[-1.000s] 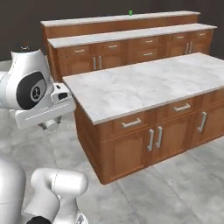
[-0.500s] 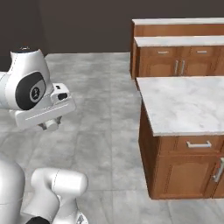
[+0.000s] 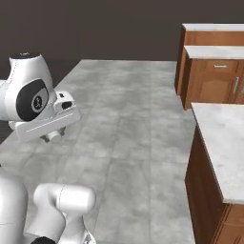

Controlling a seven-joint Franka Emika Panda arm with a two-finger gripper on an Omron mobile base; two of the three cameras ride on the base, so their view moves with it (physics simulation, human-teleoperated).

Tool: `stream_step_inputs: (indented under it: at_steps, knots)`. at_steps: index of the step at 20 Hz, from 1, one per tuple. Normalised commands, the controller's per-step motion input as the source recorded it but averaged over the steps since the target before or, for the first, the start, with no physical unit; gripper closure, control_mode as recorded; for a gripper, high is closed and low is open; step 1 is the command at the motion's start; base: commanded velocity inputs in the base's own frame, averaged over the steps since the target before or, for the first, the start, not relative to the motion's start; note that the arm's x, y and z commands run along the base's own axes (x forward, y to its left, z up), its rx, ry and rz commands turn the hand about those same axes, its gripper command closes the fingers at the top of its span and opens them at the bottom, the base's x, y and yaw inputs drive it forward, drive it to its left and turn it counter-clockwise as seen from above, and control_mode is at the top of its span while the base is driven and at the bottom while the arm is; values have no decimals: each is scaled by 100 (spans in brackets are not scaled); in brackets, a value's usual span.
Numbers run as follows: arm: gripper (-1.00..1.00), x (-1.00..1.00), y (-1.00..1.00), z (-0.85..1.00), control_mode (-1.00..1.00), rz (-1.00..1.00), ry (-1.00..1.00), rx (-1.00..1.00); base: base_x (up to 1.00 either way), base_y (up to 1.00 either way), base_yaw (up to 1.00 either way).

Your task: Pick up the marshmallow and place it in the cup of hot chocolate on the dining counter.

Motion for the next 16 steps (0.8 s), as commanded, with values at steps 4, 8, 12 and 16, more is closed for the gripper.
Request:
stream_step_inputs:
  at_steps: [4, 8, 12, 16]
  knots:
    - [100, 0, 0, 0, 100, 0, 0, 0, 100, 2, 0]
    - [100, 0, 0, 0, 100, 0, 0, 0, 100, 0, 0]
    - [100, 0, 0, 0, 100, 0, 0, 0, 100, 17, 0]
    - [100, 0, 0, 0, 100, 0, 0, 0, 100, 27, 0]
